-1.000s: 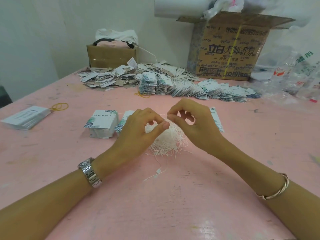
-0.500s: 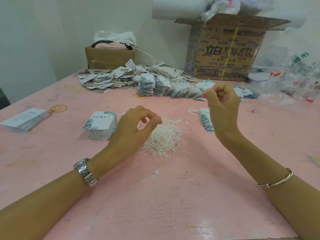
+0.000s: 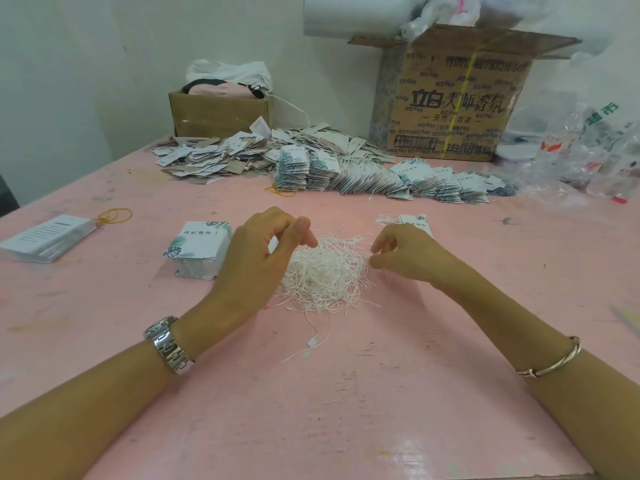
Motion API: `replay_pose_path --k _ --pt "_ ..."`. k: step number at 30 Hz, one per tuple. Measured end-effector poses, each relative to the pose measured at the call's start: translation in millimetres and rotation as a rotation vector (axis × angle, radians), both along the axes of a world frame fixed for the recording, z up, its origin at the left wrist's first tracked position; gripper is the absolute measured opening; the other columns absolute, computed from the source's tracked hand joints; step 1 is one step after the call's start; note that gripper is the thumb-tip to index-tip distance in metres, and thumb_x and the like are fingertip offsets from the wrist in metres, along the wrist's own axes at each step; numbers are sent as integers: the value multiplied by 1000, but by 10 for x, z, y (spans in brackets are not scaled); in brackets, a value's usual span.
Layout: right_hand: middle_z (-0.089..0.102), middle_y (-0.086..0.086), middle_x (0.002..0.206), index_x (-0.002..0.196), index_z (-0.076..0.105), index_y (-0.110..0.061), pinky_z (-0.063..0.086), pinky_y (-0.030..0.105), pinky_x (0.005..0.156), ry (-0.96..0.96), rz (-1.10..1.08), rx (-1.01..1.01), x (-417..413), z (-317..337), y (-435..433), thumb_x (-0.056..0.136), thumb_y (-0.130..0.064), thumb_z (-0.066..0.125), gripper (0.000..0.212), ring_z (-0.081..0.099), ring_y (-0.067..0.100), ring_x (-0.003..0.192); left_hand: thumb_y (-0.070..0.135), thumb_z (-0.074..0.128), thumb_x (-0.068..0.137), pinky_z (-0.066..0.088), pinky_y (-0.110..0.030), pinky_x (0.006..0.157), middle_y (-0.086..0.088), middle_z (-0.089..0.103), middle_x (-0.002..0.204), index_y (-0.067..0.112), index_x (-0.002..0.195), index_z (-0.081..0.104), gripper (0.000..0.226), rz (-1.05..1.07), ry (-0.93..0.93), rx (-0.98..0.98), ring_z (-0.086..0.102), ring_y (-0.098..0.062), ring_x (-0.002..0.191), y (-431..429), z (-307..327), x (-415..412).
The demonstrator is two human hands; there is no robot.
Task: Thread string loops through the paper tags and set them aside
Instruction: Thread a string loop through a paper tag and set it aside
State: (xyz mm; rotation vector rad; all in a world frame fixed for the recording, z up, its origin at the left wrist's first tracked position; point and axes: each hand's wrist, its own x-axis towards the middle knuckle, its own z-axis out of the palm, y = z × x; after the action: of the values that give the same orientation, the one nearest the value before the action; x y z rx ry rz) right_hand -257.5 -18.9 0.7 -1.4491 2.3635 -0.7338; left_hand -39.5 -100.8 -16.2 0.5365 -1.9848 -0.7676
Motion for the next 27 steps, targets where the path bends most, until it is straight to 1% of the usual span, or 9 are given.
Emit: replay_pose_path --k 2,3,6,11,14,17,20,23,27 --pt "58 -6 96 103 61 -18 42 25 71 79 96 -168 80 14 22 89 -20 67 15 55 13 87 44 45 98 36 -12 75 9 63 82 26 78 70 36 -3 -25 -15 56 -9 86 11 -8 2" --pt "61 -4 102 105 62 -17 43 25 74 44 167 -296 156 28 36 92 -22 64 14 58 13 91 44 45 98 35 -11 73 11 63 81 26 77 70 37 -2 -37 -24 55 -9 86 17 -9 1" --pt "69 0 104 108 66 -13 51 32 86 -230 409 -487 409 61 79 98 -22 58 16 64 17 100 43 45 98 36 -18 75 11 63 80 24 77 70 38 -11 -56 -61 55 -9 83 34 -8 -3" --pt "72 0 93 107 67 -6 52 37 89 -260 552 -566 589 17 100 94 -15 64 16 68 18 93 39 45 99 42 -37 79 5 62 78 21 76 70 38 -14 -67 -104 54 -18 82 54 6 -1" --pt "71 3 88 101 68 -4 51 32 86 -302 527 -595 553 -11 75 95 -7 62 9 67 18 88 40 45 99 43 -44 83 6 63 80 20 77 71 39 6 -92 -145 56 -20 83 68 10 3" --pt "68 3 85 98 68 -3 48 24 84 -478 485 -606 495 -6 70 95 7 50 21 63 14 86 38 47 100 43 -49 84 9 61 80 22 76 70 37 24 -86 -165 57 -19 82 85 28 5" --pt "70 3 87 99 68 -3 50 25 84 -545 516 -595 503 -9 70 94 -1 56 13 65 15 87 38 46 99 42 -51 83 9 61 80 21 76 70 38 24 -90 -182 56 -19 82 96 36 4" --pt "72 11 89 101 68 1 53 46 93 -550 543 -577 560 -46 65 90 -13 67 17 68 28 90 37 46 99 42 -52 82 7 61 78 20 74 69 38 37 -102 -194 55 -20 81 97 29 3" --pt "71 14 86 93 66 3 54 34 86 -614 539 -560 542 -46 63 87 -9 67 14 66 20 82 38 47 99 41 -49 79 8 59 77 26 70 64 36 71 -130 -265 52 -19 76 84 32 9"
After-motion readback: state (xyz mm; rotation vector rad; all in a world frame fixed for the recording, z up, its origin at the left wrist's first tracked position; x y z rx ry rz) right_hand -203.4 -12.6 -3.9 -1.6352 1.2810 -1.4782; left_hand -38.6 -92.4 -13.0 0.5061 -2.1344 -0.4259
